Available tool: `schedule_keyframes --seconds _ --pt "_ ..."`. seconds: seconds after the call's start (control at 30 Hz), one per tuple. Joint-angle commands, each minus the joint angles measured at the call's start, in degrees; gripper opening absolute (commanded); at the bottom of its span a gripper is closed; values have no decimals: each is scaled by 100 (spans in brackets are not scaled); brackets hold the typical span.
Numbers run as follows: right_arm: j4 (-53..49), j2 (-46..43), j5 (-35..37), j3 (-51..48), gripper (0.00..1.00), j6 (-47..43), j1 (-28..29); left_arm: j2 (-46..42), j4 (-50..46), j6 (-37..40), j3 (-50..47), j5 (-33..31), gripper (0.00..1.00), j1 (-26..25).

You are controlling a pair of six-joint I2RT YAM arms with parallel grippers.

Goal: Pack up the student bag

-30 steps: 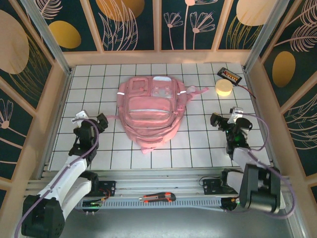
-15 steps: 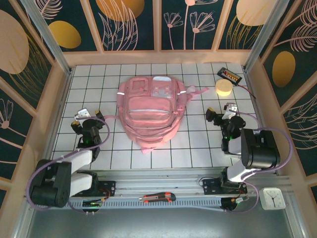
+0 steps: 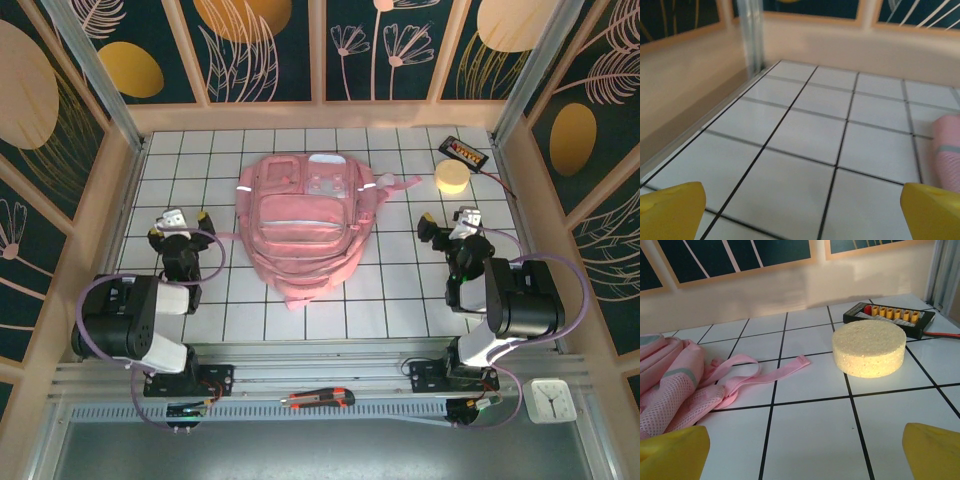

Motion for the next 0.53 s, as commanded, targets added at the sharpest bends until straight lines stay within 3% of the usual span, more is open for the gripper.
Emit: schedule_keyframes --seconds 0.0,0.5 --pt "287 34 147 -17 99 -106 36 111 830 184 -166 546 99 65" --pt "265 36 175 -6 99 -120 51 129 820 153 -135 427 99 83"
